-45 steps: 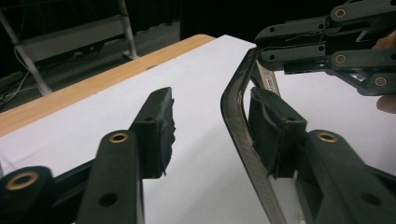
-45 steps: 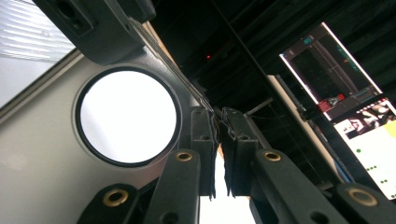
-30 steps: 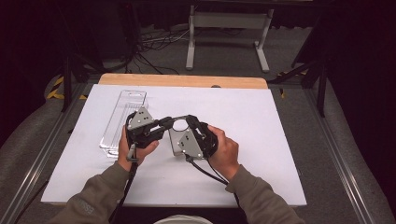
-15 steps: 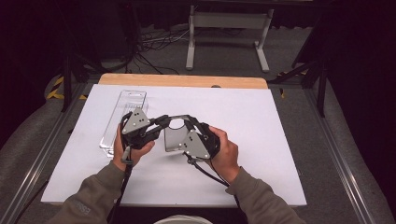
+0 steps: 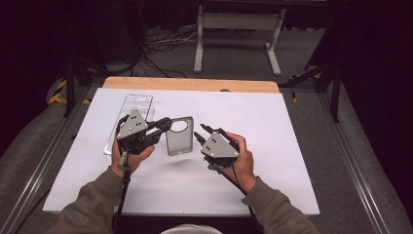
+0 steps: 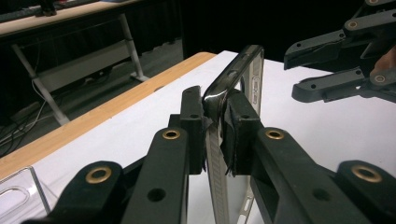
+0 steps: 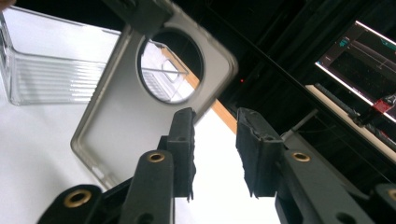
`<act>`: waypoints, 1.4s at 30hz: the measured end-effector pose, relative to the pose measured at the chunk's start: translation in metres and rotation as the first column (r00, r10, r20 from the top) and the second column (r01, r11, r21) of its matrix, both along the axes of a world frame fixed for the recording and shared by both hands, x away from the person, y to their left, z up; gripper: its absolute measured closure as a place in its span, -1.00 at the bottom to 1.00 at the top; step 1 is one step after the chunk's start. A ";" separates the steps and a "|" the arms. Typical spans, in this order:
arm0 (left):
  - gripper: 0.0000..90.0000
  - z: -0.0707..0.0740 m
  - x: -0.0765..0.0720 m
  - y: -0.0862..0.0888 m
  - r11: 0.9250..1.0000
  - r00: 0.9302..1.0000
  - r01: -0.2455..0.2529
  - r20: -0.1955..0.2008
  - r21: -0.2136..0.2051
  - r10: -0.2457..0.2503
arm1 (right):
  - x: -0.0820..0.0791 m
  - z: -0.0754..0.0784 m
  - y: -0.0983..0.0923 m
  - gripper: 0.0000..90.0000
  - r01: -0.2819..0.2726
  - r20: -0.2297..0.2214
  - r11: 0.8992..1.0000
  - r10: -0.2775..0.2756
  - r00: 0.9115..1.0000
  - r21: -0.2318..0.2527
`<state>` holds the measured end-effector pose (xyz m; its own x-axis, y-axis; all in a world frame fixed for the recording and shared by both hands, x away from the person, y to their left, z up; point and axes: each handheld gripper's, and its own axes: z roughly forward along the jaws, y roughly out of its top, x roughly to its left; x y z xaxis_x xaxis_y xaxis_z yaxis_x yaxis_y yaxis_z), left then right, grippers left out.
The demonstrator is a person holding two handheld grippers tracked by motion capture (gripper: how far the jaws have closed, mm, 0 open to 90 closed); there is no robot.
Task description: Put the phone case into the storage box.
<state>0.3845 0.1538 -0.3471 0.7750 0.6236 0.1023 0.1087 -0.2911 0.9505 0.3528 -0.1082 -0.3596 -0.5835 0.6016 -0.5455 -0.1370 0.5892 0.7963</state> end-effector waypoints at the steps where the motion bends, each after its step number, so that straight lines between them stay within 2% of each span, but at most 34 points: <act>1: 0.78 0.000 0.000 0.000 1.000 1.000 0.000 -0.004 -0.001 0.000 | 0.000 0.000 -0.002 0.44 -0.008 -0.011 1.000 0.008 1.000 0.008; 5: 0.78 0.000 0.001 0.003 1.000 1.000 0.000 -0.003 0.000 0.000 | -0.002 -0.002 -0.008 0.34 -0.007 -0.025 0.999 0.008 1.000 0.034; 17: 0.78 0.005 0.003 0.008 1.000 1.000 -0.004 0.012 -0.013 0.004 | -0.001 -0.011 -0.024 0.13 0.010 -0.077 0.999 -0.006 0.997 0.050; 21: 0.78 0.006 0.003 0.011 1.000 1.000 -0.005 0.017 -0.010 0.006 | -0.001 -0.016 -0.029 0.09 0.001 -0.090 0.999 0.004 0.996 0.048; 24: 0.78 0.007 0.003 0.013 1.000 1.000 -0.004 0.024 -0.014 0.004 | -0.003 -0.020 -0.035 0.07 -0.027 -0.113 0.998 0.035 0.993 0.065; 32: 0.78 0.011 0.000 0.017 1.000 0.999 -0.008 0.040 -0.020 0.009 | -0.010 -0.031 -0.045 -0.07 -0.041 -0.136 0.997 0.049 0.989 0.057; 36: 0.78 0.014 -0.001 0.020 1.000 0.999 -0.007 0.046 -0.016 0.008 | -0.013 -0.033 -0.052 -0.19 -0.050 -0.169 0.996 0.063 0.984 0.078; 39: 0.78 0.015 -0.002 0.021 1.000 0.999 -0.011 0.051 -0.024 0.012 | -0.016 -0.034 -0.055 -0.23 -0.061 -0.161 0.994 0.076 0.984 0.096; 42: 0.78 0.017 -0.002 0.023 1.000 0.998 -0.016 0.063 -0.021 0.017 | -0.020 -0.038 -0.058 -0.31 -0.050 -0.149 0.996 0.061 0.987 0.073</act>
